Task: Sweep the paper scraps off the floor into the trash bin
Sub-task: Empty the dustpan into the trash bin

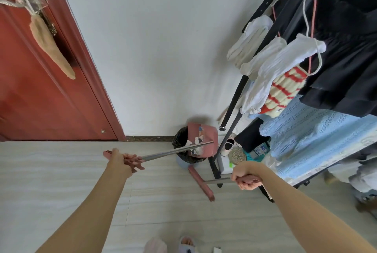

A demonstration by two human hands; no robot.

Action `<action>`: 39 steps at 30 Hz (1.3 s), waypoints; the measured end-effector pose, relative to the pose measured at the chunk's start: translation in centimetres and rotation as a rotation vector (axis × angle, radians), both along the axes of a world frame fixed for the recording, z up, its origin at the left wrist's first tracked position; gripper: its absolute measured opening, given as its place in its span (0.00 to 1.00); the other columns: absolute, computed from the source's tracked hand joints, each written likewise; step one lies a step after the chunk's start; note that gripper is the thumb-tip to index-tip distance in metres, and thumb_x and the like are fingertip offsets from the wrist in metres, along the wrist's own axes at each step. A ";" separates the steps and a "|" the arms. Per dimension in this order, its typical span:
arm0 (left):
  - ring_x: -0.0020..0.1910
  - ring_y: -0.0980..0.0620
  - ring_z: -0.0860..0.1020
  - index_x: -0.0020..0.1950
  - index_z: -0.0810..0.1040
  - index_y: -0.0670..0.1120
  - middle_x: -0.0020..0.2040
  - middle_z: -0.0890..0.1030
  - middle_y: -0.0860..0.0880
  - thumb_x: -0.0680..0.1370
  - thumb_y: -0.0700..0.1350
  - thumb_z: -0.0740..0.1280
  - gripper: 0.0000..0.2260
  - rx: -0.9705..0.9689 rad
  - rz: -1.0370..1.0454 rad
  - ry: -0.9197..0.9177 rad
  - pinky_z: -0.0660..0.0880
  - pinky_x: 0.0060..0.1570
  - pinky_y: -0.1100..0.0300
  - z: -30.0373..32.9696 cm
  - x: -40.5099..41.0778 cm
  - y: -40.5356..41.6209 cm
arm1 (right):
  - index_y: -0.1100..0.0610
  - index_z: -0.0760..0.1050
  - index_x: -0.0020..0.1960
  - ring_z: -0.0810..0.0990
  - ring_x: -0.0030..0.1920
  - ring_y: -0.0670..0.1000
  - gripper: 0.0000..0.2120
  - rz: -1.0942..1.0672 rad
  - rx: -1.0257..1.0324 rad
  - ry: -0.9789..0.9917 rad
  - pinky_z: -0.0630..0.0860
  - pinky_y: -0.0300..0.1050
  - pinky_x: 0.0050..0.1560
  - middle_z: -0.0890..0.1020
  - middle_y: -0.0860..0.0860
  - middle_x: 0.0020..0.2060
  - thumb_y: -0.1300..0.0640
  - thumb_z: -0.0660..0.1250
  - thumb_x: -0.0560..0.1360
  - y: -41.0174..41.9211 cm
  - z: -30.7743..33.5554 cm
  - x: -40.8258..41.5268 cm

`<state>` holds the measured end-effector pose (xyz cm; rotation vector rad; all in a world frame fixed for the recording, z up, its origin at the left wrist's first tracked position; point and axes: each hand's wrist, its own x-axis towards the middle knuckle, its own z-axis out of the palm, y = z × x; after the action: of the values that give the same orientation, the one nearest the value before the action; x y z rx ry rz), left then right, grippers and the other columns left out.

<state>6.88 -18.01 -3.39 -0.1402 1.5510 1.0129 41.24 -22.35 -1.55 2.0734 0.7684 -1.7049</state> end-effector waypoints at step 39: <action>0.10 0.51 0.68 0.33 0.61 0.44 0.12 0.65 0.46 0.83 0.39 0.47 0.18 -0.117 0.436 -0.437 0.76 0.43 0.56 -1.0 -1.5 -7.9 | 0.60 0.66 0.38 0.70 0.14 0.44 0.13 0.100 -0.019 -0.040 0.68 0.33 0.17 0.71 0.51 0.25 0.60 0.55 0.81 -2.2 -0.9 -3.7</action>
<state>5.37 -25.91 -4.36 -0.7586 1.1962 1.1337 37.56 -24.59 -2.48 2.0153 0.8260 -1.6073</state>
